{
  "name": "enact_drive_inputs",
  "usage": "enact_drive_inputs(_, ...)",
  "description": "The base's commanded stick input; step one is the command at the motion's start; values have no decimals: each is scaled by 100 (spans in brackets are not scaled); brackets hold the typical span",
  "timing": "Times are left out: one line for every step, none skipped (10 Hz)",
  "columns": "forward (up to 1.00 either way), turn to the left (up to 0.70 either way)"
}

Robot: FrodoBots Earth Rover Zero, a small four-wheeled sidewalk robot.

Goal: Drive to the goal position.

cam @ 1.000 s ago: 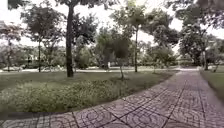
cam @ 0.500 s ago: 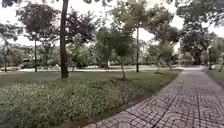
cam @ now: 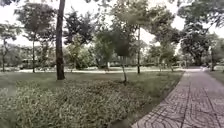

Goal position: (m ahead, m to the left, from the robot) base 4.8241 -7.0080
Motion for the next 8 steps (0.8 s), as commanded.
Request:
enact_drive_inputs(0, -45)
enact_drive_inputs(0, -45)
enact_drive_inputs(0, -45)
enact_drive_inputs(0, -45)
enact_drive_inputs(0, -45)
enact_drive_inputs(0, -45)
enact_drive_inputs(0, -45)
enact_drive_inputs(0, -45)
